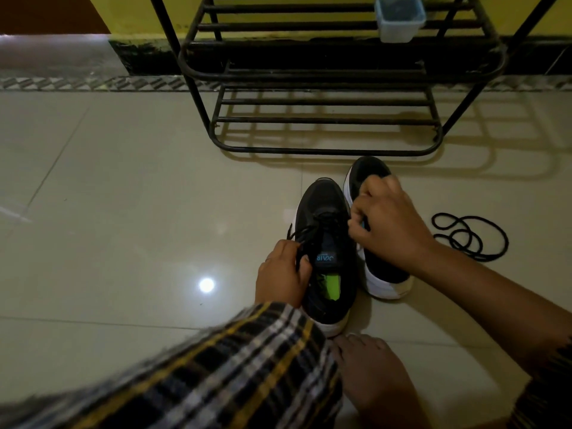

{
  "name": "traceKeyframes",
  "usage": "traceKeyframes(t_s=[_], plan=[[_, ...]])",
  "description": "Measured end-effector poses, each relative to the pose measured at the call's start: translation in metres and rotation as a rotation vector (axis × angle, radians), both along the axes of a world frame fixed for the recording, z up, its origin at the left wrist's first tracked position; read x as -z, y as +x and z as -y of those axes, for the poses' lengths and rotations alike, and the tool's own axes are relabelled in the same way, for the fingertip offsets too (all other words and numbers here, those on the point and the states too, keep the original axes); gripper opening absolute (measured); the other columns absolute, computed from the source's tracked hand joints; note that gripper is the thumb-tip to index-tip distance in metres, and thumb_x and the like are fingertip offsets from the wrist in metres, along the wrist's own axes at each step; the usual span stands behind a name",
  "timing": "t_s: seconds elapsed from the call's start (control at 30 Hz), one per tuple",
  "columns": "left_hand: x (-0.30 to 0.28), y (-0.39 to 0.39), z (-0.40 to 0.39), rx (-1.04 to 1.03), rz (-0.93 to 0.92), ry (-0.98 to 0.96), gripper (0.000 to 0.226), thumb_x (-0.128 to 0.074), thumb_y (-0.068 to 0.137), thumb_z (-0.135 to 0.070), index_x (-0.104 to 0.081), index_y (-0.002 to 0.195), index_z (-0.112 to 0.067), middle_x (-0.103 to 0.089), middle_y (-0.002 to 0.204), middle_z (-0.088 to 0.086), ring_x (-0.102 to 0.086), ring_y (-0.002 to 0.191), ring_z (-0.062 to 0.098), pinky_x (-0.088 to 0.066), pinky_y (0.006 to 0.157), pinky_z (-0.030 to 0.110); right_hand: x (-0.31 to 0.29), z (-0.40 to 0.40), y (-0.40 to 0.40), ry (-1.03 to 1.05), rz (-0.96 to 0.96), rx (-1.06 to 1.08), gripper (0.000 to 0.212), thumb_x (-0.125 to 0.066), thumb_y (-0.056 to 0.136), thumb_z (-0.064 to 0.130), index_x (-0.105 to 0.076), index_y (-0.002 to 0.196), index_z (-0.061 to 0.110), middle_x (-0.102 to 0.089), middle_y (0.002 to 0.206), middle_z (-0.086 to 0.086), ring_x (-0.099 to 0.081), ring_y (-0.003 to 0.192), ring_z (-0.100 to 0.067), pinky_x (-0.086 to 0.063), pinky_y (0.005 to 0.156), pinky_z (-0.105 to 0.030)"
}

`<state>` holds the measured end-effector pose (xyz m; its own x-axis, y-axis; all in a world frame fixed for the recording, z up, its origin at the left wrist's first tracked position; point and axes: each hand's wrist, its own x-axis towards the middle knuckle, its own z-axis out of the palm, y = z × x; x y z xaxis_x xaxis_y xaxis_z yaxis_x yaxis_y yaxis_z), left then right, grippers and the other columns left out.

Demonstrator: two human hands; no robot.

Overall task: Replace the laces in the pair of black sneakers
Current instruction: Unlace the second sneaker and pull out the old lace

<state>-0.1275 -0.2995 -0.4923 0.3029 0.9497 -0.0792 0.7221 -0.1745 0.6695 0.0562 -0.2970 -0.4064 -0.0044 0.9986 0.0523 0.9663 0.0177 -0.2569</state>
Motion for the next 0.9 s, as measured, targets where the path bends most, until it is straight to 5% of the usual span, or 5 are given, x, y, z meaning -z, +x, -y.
traceKeyframes(t_s=[0.2, 0.57, 0.67, 0.8, 0.9], plan=[[0.002, -0.001, 0.000, -0.001, 0.005, 0.016, 0.057, -0.023, 0.079, -0.051, -0.056, 0.106, -0.014, -0.054, 0.104, 0.004, -0.058, 0.084, 0.028, -0.049, 0.075, 0.044, -0.016, -0.001, 0.040, 0.127, 0.210, 0.178, 0.013, -0.063, 0.075, 0.016, -0.061, 0.072, 0.004, -0.048, 0.092, -0.014, -0.043, 0.093, -0.035, -0.038, 0.071, -0.041], [0.003, -0.001, 0.000, 0.009, -0.012, 0.028, 0.057, -0.023, 0.080, -0.051, -0.057, 0.105, -0.012, -0.055, 0.103, 0.005, -0.058, 0.084, 0.029, -0.049, 0.074, 0.044, -0.008, 0.010, 0.086, -0.106, 0.208, 0.511, 0.025, -0.057, 0.084, 0.018, -0.066, 0.090, -0.005, -0.046, 0.105, -0.022, -0.036, 0.107, -0.038, -0.041, 0.082, -0.048], [0.003, -0.001, 0.000, 0.005, -0.014, 0.019, 0.049, -0.028, 0.084, -0.046, -0.056, 0.106, -0.013, -0.055, 0.104, 0.005, -0.057, 0.086, 0.029, -0.049, 0.076, 0.044, 0.002, 0.013, 0.080, -0.213, 0.186, 0.483, 0.027, -0.053, 0.088, 0.019, -0.065, 0.097, -0.004, -0.047, 0.107, -0.023, -0.039, 0.107, -0.039, -0.043, 0.084, -0.049], [0.002, 0.001, -0.001, 0.005, -0.007, 0.015, 0.052, -0.028, 0.083, -0.047, -0.057, 0.106, -0.012, -0.055, 0.105, 0.006, -0.057, 0.086, 0.029, -0.048, 0.077, 0.044, -0.001, 0.008, 0.049, 0.054, 0.089, 0.298, 0.025, -0.062, 0.085, 0.023, -0.066, 0.103, 0.006, -0.053, 0.105, -0.017, -0.044, 0.104, -0.036, -0.039, 0.086, -0.044], [0.001, 0.002, 0.000, 0.007, -0.006, 0.020, 0.061, -0.021, 0.078, -0.052, -0.057, 0.106, -0.011, -0.055, 0.104, 0.007, -0.056, 0.086, 0.030, -0.048, 0.076, 0.043, -0.002, 0.001, 0.014, 0.045, 0.068, 0.049, 0.036, -0.060, 0.087, 0.032, -0.061, 0.119, 0.015, -0.055, 0.119, -0.008, -0.043, 0.114, -0.029, -0.034, 0.091, -0.040]])
